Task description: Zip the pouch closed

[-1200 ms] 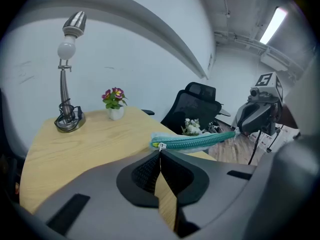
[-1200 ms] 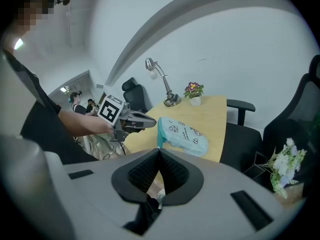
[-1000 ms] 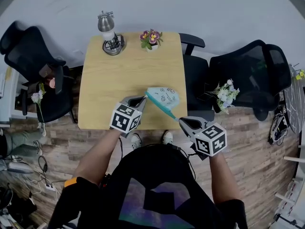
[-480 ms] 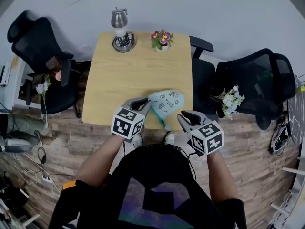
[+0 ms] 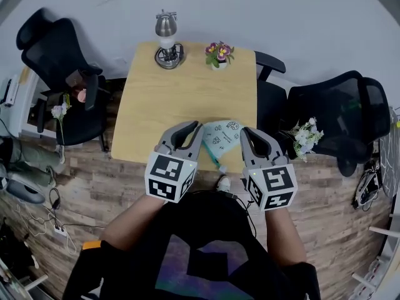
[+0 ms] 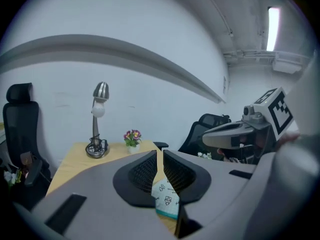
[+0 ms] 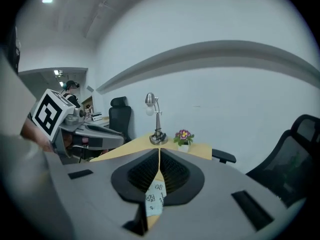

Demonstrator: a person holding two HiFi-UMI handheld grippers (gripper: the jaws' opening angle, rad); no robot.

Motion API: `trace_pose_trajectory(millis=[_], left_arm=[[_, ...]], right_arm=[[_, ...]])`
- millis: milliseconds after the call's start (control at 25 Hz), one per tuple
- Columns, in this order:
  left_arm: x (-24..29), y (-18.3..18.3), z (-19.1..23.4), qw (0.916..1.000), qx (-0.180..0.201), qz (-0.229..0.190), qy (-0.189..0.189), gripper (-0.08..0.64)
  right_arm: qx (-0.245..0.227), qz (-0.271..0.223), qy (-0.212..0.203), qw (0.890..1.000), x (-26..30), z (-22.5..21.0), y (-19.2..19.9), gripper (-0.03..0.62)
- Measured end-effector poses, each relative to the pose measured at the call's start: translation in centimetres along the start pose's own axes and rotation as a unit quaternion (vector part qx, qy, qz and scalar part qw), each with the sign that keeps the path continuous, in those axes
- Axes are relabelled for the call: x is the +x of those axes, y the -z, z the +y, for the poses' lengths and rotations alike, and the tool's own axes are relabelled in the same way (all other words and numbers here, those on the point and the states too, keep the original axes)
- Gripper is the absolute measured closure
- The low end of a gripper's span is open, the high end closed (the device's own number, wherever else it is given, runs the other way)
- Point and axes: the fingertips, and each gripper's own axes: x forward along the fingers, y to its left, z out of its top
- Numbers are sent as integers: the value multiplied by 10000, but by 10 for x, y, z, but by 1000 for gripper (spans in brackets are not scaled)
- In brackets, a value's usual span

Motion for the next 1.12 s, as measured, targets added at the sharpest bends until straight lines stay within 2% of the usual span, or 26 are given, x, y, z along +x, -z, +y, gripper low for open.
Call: trace_pose_trajectory(millis=[120,400,640,1120], left_arm=[[-16,-21,-10,9995,-48,-311,-33,517],[-37,-47,-30,9975,130,-695,-72,530],[-42,-50,-36,9964,208,-812,-137,539],[-40,-42,-37,9971,203,-718,-131,541]], right_arm=[[-152,-357,71,9992,-13,7,-23,574],[-84,-1015,89,9948,-35,22,-55,577],[37,-1125,197,9935,-40,22,-51,578],[108,-997,271,9946,-37,21,-38,578]])
